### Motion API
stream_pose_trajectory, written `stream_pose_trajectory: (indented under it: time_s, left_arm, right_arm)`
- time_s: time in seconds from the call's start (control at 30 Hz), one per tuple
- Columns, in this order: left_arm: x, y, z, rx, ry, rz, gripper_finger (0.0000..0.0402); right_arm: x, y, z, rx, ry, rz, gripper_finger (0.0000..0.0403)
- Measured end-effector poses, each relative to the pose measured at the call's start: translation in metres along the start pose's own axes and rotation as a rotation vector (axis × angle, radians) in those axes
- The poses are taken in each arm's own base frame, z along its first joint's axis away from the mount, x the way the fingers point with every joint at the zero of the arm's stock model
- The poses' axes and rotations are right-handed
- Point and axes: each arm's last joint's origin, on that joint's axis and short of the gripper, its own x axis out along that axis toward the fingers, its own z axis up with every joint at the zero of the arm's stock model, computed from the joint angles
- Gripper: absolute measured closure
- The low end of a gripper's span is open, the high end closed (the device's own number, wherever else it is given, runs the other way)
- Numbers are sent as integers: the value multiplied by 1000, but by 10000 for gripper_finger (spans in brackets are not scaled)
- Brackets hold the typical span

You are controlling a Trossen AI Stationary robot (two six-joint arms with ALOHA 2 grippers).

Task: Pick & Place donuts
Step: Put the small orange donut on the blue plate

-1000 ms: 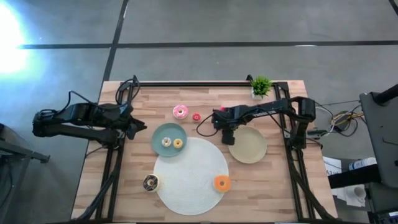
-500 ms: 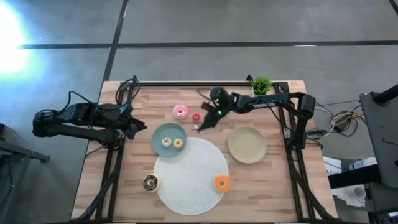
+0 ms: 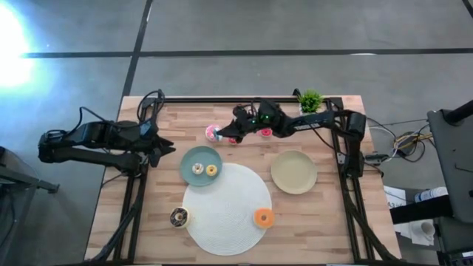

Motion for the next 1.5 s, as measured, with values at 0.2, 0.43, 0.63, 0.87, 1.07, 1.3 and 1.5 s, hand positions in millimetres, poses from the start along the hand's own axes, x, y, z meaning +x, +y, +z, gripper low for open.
stream_pose_trajectory:
  time_s: [0.2, 0.43, 0.63, 0.87, 1.07, 1.3, 1.5]
  left_arm:
    - [2, -1, 1, -1, -5, 6, 273]
    - [14, -8, 33, 29, -528, 333, 273]
    - [15, -13, 52, -163, -857, 568, 273]
    - [39, -20, 48, 429, -598, 937, 273]
    - [78, -28, 41, 723, -436, 1011, 273]
    - [84, -39, 52, 812, -486, 1073, 273]
    - [59, -52, 69, 705, -725, 959, 273]
  right_arm:
    - [6, -6, 2, 70, -43, -6, 390]
    - [25, 6, 11, 76, -27, 51, 390]
    - [41, 33, 22, 14, -52, 136, 390]
    - [44, 59, 36, 25, -232, 206, 390]
    - [40, 64, 52, 8, -293, 150, 390]
    - [30, 64, 65, 28, -335, 153, 390]
    - [24, 65, 73, 48, -356, 171, 390]
